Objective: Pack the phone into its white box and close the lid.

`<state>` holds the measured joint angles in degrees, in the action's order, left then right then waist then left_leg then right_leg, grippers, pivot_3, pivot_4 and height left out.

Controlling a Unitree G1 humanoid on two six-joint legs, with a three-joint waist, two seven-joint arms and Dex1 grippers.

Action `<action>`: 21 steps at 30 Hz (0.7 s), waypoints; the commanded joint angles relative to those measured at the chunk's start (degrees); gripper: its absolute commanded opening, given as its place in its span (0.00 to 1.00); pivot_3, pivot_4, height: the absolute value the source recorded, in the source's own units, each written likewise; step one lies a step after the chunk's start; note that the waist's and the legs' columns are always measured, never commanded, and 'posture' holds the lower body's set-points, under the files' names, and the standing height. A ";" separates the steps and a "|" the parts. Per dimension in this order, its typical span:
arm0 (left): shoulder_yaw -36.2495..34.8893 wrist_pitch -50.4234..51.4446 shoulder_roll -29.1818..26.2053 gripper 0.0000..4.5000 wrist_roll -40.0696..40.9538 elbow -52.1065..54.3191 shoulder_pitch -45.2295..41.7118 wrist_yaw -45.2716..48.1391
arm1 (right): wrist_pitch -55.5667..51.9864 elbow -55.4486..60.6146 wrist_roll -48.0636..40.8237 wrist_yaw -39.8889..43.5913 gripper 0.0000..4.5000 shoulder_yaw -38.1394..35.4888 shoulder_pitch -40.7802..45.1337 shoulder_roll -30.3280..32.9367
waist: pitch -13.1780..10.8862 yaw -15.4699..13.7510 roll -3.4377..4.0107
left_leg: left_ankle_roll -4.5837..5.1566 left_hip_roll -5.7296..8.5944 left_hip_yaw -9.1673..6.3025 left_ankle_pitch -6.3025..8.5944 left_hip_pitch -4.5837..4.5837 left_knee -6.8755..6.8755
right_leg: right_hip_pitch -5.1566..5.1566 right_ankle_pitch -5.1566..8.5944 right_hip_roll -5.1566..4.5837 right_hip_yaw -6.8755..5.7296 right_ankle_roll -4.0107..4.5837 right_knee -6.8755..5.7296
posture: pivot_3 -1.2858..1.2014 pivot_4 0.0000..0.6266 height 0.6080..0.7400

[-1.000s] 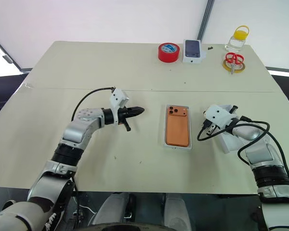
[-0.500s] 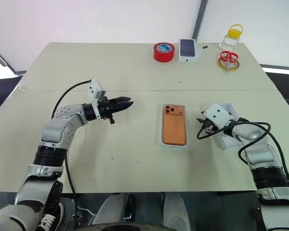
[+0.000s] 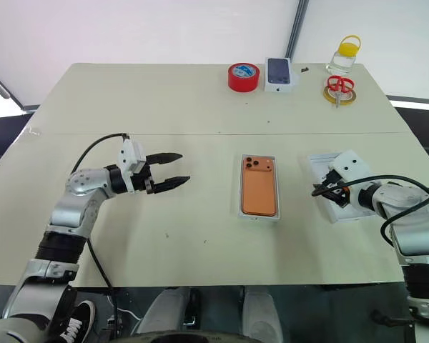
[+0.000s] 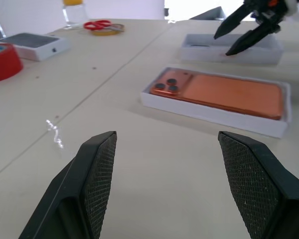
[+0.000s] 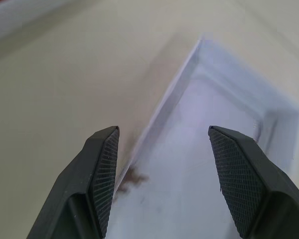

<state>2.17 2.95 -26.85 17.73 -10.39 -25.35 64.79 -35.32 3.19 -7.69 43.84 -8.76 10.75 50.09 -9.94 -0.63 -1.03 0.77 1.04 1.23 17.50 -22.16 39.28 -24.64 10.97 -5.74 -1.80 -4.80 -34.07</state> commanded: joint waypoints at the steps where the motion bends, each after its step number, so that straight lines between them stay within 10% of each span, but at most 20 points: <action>1: 0.30 -1.77 -0.87 0.76 1.00 3.10 0.85 1.98 | -6.93 5.65 -1.50 -0.45 0.66 -2.47 -1.41 1.87 | 0.00 -0.10 0.00 | 0.00 0.00 -0.01 0.00 0.00 0.00 | 0.00 0.00 0.00 0.00 -0.01 0.00 | 0.52 0.24 1.00; 21: 3.44 -0.18 3.77 0.76 -0.29 8.05 3.67 -3.49 | -35.69 7.75 -8.20 -0.12 0.66 6.76 9.60 7.23 | 0.00 -0.10 0.00 | 0.01 0.03 -0.02 0.01 -0.10 0.01 | -0.04 -0.07 -0.01 -0.02 -0.13 0.04 | 0.52 0.24 1.00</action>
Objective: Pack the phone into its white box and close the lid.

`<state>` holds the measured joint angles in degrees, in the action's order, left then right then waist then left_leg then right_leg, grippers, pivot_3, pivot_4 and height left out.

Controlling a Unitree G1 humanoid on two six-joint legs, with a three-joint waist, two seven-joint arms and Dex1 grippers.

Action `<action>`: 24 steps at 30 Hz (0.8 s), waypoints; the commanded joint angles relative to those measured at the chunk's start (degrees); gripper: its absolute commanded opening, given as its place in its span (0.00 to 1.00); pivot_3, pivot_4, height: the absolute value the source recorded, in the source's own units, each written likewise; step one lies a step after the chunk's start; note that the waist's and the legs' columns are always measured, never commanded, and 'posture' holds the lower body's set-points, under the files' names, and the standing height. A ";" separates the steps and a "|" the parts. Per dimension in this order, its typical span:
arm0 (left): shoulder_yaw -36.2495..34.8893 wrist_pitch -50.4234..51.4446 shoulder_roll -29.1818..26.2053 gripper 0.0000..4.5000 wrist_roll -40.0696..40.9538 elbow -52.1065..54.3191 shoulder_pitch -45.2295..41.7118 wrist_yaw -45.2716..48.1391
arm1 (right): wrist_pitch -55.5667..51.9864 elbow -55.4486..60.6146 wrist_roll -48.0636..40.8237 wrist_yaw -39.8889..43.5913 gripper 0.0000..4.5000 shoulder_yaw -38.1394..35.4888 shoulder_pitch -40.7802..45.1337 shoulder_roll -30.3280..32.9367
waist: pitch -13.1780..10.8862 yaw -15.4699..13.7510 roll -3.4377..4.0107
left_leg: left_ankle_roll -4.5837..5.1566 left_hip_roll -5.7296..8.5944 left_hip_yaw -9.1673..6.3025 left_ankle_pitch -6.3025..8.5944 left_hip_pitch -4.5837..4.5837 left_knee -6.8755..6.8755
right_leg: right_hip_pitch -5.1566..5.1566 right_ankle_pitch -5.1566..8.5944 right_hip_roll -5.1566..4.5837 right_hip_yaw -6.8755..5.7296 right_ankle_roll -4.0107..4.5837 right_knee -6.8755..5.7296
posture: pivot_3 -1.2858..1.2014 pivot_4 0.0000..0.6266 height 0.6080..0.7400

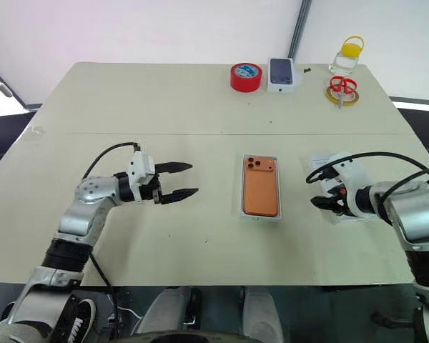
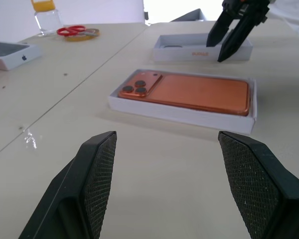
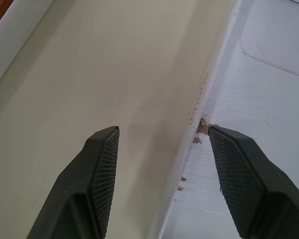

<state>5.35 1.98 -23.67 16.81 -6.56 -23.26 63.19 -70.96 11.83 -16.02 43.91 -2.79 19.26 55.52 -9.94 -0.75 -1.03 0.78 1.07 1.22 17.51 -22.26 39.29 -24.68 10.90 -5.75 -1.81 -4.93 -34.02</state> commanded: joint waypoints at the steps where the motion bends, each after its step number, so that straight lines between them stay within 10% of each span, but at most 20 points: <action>1: 0.43 1.30 0.71 0.76 0.75 5.33 2.48 -2.42 | 0.11 -1.33 0.24 -0.19 0.66 1.46 1.50 1.96 | 0.00 0.03 0.00 | 0.00 0.00 0.00 0.00 0.00 0.00 | -0.01 -0.01 0.00 0.00 -0.01 -0.01 | 0.52 0.24 1.00; 8: 1.60 1.85 0.83 0.76 -0.59 7.07 3.84 -4.56 | 1.48 -4.24 -0.18 2.22 0.66 6.90 6.55 2.96 | 0.00 0.06 0.01 | 0.00 -0.05 0.02 0.00 0.01 0.00 | -0.06 0.07 0.06 0.00 0.13 -0.04 | 0.52 0.24 1.00; 15: 1.07 0.17 0.75 0.77 0.53 9.82 4.83 -5.46 | 5.91 -9.37 1.98 3.00 0.01 10.89 5.97 3.00 | 0.02 0.04 -0.02 | 0.01 0.00 0.03 0.01 -0.04 0.00 | -0.05 -0.01 0.04 0.03 -0.01 0.02 | 0.52 0.24 1.00; 24: 0.55 0.54 0.23 0.77 2.67 10.70 5.09 -5.56 | 5.79 -12.40 1.76 3.03 0.01 9.28 7.10 0.61 | 0.12 0.05 -0.18 | 0.01 -0.09 0.02 0.00 0.08 0.00 | 0.05 0.08 0.12 0.01 0.13 0.01 | 0.52 0.24 1.00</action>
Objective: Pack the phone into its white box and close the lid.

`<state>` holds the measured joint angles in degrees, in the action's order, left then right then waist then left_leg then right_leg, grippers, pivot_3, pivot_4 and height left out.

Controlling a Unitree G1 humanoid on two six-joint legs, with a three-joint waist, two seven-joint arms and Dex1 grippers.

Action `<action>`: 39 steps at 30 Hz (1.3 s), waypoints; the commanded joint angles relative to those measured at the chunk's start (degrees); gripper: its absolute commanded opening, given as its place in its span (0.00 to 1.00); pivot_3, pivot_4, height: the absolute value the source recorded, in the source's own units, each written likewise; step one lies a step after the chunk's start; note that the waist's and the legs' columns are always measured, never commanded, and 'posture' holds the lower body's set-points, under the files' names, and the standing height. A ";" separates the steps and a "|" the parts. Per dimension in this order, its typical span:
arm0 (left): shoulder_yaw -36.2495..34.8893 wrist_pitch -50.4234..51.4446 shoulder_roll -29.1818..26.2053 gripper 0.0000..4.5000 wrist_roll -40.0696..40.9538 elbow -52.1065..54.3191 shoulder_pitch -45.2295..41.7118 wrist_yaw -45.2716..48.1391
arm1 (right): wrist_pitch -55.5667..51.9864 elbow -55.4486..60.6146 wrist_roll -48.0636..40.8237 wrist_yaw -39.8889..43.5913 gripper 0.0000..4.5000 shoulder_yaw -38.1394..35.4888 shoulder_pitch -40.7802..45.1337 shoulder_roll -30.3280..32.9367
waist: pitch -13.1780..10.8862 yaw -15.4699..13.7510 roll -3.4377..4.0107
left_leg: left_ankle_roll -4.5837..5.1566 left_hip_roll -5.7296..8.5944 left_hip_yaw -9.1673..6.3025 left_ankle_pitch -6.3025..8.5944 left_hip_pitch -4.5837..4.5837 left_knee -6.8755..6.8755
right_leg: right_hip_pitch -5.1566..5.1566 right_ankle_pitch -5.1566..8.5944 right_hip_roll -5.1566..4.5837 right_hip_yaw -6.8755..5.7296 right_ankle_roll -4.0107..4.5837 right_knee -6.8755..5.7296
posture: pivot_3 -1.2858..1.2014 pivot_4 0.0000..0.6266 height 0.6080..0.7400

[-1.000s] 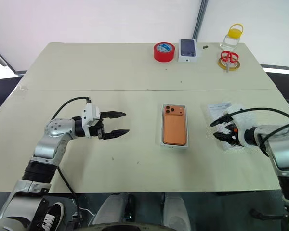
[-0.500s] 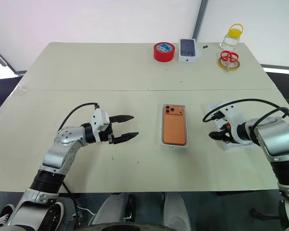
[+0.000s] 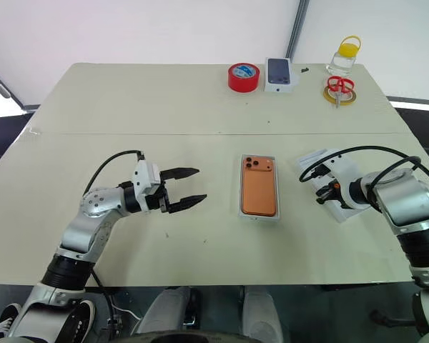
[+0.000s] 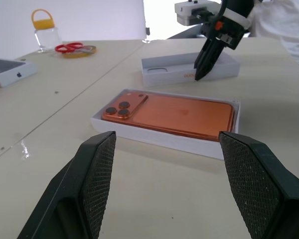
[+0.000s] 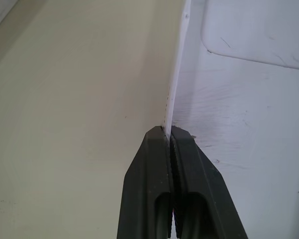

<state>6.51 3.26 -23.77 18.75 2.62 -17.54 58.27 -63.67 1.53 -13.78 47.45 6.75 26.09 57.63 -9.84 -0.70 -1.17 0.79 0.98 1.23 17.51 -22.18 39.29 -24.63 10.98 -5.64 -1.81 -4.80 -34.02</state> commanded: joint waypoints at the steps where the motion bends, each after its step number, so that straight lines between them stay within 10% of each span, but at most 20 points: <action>1: -0.51 -0.85 0.47 0.77 0.64 1.40 -0.82 -0.72 | -1.15 -2.35 -0.47 -0.67 0.01 -0.68 0.93 -1.90 | 0.04 0.00 -0.06 | 0.00 0.00 0.00 0.00 0.02 0.00 | 0.02 0.00 0.00 0.00 0.00 0.00 | 0.52 0.24 1.00; 11: -1.23 -1.43 0.35 0.77 0.85 -1.76 -3.24 -0.33 | 7.55 -2.98 -5.07 -2.05 0.01 -11.03 6.49 -9.23 | -0.02 0.22 0.04 | 0.00 -0.05 0.05 0.00 0.00 -0.01 | -0.06 -0.09 0.05 0.00 -0.15 -0.03 | 0.52 0.24 1.00; 21: -2.85 0.41 0.29 0.77 1.74 -5.51 -6.80 -1.49 | 0.11 12.52 -23.08 -17.13 0.01 -25.00 5.23 -38.39 | -0.02 0.00 0.07 | 0.00 -0.05 -0.05 0.00 -0.05 -0.04 | -0.08 -0.13 0.04 -0.03 -0.18 -0.12 | 0.52 0.24 1.00; 29: -4.90 4.73 -0.22 0.01 3.96 -5.34 -8.87 -2.22 | -12.43 23.42 -42.42 -34.71 0.00 -30.22 0.60 -59.83 | -0.01 0.14 0.15 | -0.01 -0.10 -0.05 -0.01 -0.12 -0.05 | -0.28 -0.17 0.06 -0.03 -0.17 -0.28 | 0.52 0.24 1.00; 39: -4.56 6.09 -0.01 0.01 3.87 -2.23 -8.32 -4.48 | -19.41 21.95 -58.70 -47.54 0.00 -30.13 -6.89 -61.45 | 0.00 0.57 0.17 | -0.01 0.00 -0.04 0.00 -0.12 -0.06 | -0.24 -0.17 0.03 0.04 -0.14 -0.22 | 0.52 0.24 1.00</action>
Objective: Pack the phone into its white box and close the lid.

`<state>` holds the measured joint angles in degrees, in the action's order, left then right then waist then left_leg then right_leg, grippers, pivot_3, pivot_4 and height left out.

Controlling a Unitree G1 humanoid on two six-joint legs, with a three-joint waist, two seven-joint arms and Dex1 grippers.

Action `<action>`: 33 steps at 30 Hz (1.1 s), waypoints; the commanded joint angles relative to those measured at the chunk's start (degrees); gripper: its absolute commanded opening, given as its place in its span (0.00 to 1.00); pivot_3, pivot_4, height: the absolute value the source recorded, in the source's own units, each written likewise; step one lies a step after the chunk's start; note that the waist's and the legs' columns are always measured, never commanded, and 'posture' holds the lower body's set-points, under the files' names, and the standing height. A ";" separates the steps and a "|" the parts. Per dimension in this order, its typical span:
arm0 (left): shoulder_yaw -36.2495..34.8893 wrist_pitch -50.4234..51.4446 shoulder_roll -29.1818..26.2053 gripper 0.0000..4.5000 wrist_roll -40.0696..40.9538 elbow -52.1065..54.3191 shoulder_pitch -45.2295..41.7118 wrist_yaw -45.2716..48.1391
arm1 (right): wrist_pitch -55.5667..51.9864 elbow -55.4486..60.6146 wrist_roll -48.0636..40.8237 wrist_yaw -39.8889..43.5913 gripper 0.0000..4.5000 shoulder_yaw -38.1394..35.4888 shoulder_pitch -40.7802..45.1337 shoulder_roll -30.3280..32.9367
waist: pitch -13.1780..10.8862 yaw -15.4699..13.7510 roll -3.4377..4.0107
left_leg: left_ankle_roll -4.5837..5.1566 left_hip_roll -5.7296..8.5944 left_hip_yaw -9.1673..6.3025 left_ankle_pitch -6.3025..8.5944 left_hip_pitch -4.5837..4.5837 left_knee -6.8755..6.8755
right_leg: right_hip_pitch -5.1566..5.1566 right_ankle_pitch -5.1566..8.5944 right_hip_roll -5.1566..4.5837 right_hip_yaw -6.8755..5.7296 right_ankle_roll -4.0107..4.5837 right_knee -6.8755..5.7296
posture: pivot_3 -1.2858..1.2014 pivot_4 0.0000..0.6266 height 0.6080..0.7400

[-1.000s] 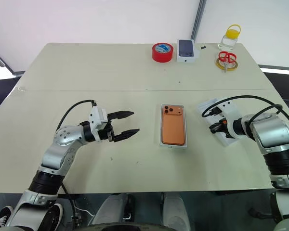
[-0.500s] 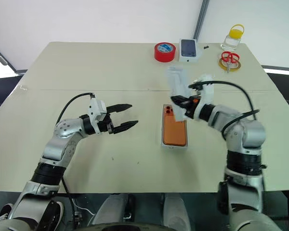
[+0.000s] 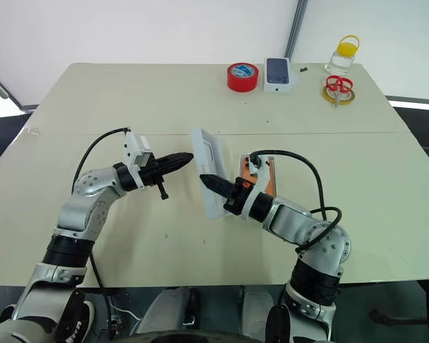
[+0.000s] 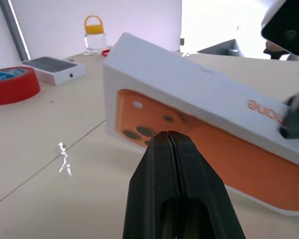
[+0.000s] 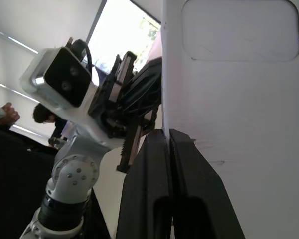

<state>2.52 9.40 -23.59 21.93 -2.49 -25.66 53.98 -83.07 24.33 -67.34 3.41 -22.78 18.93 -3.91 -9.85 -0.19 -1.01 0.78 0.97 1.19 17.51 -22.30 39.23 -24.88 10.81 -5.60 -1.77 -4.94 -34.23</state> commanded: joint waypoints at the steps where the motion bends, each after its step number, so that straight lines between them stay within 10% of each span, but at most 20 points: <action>1: -0.14 0.07 -0.15 0.01 0.36 3.09 0.25 -0.15 | 0.53 -2.96 -7.27 -5.67 0.00 -1.06 0.90 -0.02 | 0.01 0.14 0.01 | 0.00 -0.03 0.00 0.00 0.00 0.00 | 0.00 0.00 0.03 -0.01 0.00 0.00 | 0.52 0.24 1.00; 11: 3.01 -0.03 3.73 0.01 -1.21 2.39 1.31 -2.35 | 10.01 -18.27 -23.62 -25.53 0.00 -0.18 4.22 5.66 | 0.02 0.91 0.02 | 0.01 -0.03 0.01 0.01 0.00 -0.02 | 0.03 0.00 0.04 -0.01 -0.01 0.03 | 0.52 0.24 1.00; 27: 9.48 -5.94 15.79 0.01 -7.34 -9.34 -2.17 -5.10 | 16.20 -14.41 -17.50 -7.35 0.00 6.29 -2.47 28.19 | 0.13 -0.59 0.02 | 0.06 0.00 0.01 0.03 0.10 -0.01 | 0.26 0.04 0.03 -0.02 -0.06 0.23 | 0.52 0.24 1.00; 33: 11.32 -7.49 19.85 0.00 -8.70 -12.69 -5.40 -4.82 | 18.89 -13.79 -14.20 -2.01 0.54 5.06 -4.29 33.60 | 0.12 -0.56 0.02 | 0.06 0.00 0.01 0.03 0.05 0.05 | 0.28 0.05 0.00 -0.02 -0.04 0.30 | 0.52 0.24 1.00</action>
<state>12.61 3.71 -4.90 13.90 -14.62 -30.00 48.59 -63.83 9.97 -84.25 -0.53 -18.37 15.19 27.20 -9.73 -0.75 -0.98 0.84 0.98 1.21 17.54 -22.24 39.27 -24.60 10.87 -5.60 -1.79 -4.98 -33.94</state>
